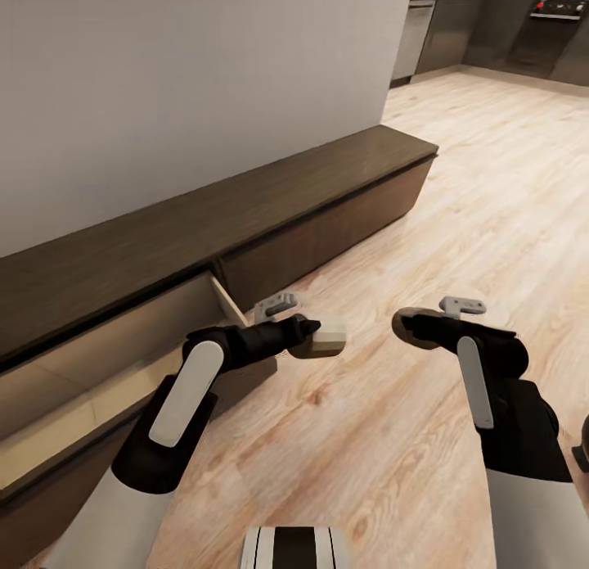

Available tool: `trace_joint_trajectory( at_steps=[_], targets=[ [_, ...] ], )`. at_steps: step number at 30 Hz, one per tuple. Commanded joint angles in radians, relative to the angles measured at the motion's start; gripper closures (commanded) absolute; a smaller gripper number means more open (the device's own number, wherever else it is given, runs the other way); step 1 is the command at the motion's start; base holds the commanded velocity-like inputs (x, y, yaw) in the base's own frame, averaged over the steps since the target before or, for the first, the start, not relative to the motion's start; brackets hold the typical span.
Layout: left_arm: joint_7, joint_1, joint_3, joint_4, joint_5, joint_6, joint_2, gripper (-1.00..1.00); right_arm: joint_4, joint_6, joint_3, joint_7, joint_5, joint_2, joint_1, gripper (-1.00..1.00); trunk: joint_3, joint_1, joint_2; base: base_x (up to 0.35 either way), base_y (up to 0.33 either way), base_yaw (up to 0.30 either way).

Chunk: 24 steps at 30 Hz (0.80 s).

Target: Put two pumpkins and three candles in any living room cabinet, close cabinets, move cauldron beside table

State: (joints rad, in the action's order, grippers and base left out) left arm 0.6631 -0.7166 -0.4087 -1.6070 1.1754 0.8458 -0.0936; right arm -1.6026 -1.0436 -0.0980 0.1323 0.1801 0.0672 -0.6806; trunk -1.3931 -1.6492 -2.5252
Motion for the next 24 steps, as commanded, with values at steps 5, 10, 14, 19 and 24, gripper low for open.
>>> trace_joint_trajectory(
  at_steps=[5,10,14,19,24],
  targets=[
    [0.01,0.0,-0.001,-0.001,0.013,0.0,0.01,1.0,-0.011,-0.004,-0.003,0.009,0.013,0.0,0.01,1.0,0.019,0.002,0.001,0.0,0.0,0.287],
    [0.009,0.002,0.0,-0.001,0.013,0.0,0.012,1.0,-0.013,-0.004,-0.002,0.009,0.013,0.0,0.011,1.0,0.038,0.005,0.002,0.0,0.0,0.288],
    [0.009,0.003,0.0,-0.001,0.013,-0.001,0.012,1.0,-0.014,-0.004,-0.002,0.009,0.014,0.0,0.012,1.0,0.054,0.006,0.003,0.0,0.0,0.289],
    [0.007,0.007,0.001,-0.001,0.012,-0.009,0.012,1.0,-0.014,-0.004,-0.001,0.009,0.015,-0.001,0.012,1.0,0.073,0.009,0.004,0.0,0.0,0.289],
    [0.006,0.01,0.002,-0.001,0.012,-0.014,0.013,1.0,-0.014,-0.004,0.0,0.009,0.016,-0.001,0.012,1.0,0.092,0.011,0.005,0.0,0.0,0.289]
  ],
)
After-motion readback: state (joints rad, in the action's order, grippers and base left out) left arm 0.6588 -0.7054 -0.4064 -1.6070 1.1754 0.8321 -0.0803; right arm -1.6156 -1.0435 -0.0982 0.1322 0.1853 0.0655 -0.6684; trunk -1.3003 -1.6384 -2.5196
